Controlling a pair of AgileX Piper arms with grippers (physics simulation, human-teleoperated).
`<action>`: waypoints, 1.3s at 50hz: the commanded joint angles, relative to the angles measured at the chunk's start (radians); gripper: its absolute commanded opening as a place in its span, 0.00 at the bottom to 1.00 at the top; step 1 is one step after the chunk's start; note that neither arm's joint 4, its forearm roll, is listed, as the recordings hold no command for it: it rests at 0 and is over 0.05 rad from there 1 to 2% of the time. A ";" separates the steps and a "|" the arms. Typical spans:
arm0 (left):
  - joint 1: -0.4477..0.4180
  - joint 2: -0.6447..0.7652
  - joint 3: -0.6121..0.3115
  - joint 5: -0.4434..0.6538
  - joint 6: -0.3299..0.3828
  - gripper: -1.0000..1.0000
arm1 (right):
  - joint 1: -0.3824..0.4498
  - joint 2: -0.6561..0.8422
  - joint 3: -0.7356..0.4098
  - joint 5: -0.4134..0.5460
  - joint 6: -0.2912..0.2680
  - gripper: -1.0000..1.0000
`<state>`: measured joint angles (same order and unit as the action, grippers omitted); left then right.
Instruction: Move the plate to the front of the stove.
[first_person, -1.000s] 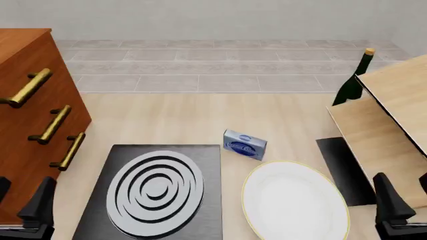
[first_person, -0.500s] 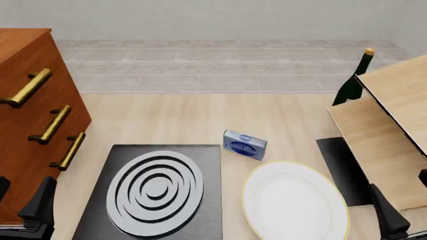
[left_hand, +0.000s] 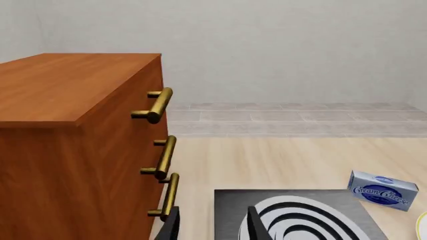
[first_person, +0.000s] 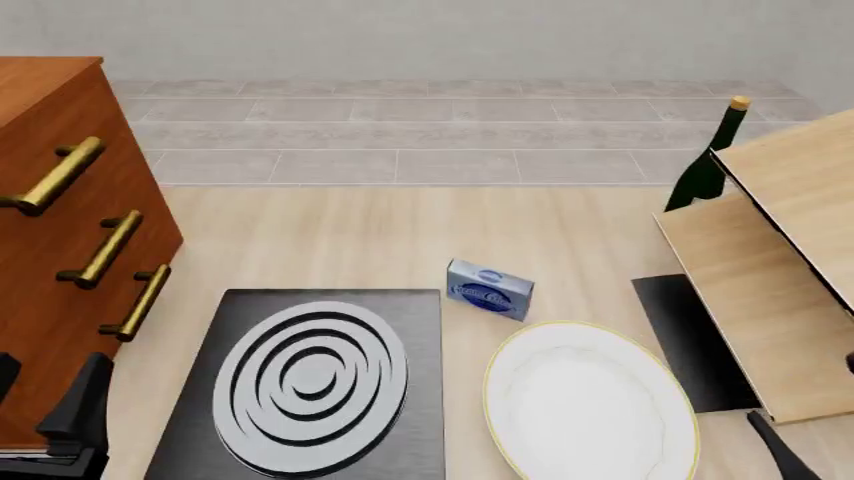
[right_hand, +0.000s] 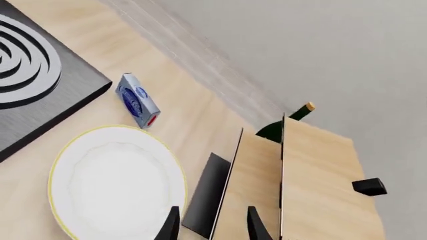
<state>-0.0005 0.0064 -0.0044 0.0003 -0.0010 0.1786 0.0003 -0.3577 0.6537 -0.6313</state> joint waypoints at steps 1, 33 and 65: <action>0.000 0.000 -0.002 0.001 0.001 1.00 | 0.035 0.000 -0.043 0.137 -0.094 1.00; -0.003 0.008 0.000 -0.003 -0.006 1.00 | 0.195 0.000 0.002 0.312 -0.159 1.00; -0.003 0.000 -0.004 0.008 -0.006 1.00 | 0.314 0.106 0.208 0.089 -0.108 1.00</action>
<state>-0.0036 0.0104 -0.0039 0.0008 -0.0071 0.4516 0.0398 -0.2099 0.8378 -0.7607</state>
